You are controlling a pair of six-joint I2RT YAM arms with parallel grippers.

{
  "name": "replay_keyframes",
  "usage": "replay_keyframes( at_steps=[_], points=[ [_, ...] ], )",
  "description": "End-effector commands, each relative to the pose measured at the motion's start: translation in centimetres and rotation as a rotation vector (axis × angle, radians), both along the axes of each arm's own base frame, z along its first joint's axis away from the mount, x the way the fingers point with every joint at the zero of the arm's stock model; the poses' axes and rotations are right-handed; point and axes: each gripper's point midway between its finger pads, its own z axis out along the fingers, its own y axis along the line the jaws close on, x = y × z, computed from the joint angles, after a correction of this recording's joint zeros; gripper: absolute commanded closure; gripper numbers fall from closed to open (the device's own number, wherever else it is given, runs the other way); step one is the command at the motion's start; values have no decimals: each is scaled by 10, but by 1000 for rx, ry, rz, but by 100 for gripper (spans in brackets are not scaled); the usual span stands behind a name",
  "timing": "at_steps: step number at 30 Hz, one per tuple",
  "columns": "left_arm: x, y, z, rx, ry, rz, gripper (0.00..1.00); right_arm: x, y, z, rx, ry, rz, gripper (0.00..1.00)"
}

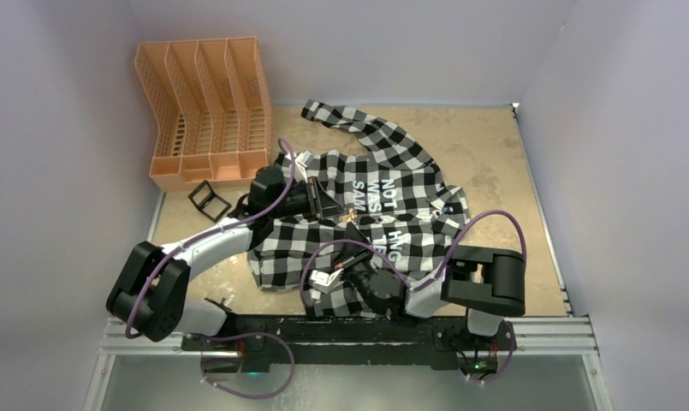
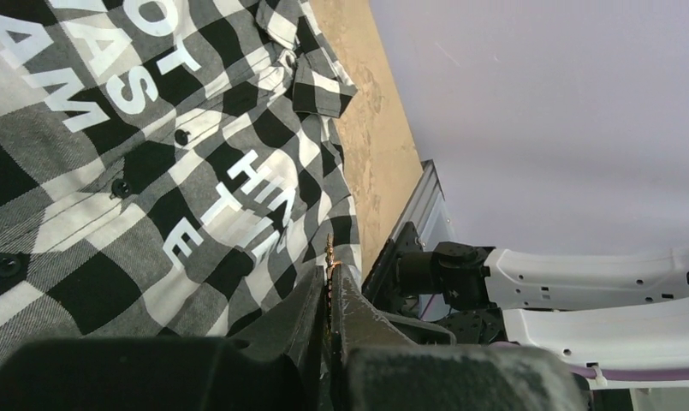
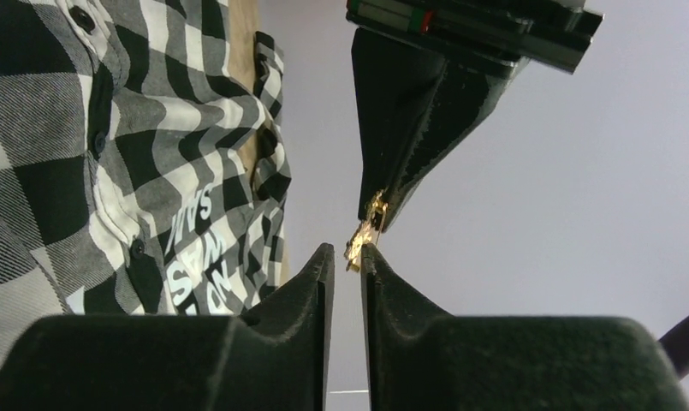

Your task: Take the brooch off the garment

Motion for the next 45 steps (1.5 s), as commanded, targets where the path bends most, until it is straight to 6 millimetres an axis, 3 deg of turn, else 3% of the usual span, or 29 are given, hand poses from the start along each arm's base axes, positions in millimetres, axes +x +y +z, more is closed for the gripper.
replay_keyframes(
  at_steps=[1,6,11,17,26,38,45],
  points=[
    [7,7,18,-32,-96,73,100,-11,-33,97,632,-79,39,75],
    [14,16,13,-48,-108,169,100,-10,-24,83,686,96,72,62],
    [14,21,3,-101,-90,225,100,-18,6,55,725,445,138,45],
    [15,24,2,-163,-95,264,100,-16,-3,55,930,669,114,33],
    [9,28,9,-236,-93,281,100,13,-23,66,1313,967,59,19],
    [-6,25,40,-421,1,235,100,28,-30,71,1606,1276,72,17],
    [-6,23,42,-446,51,239,100,33,-34,71,1665,1353,80,16]
  ],
)
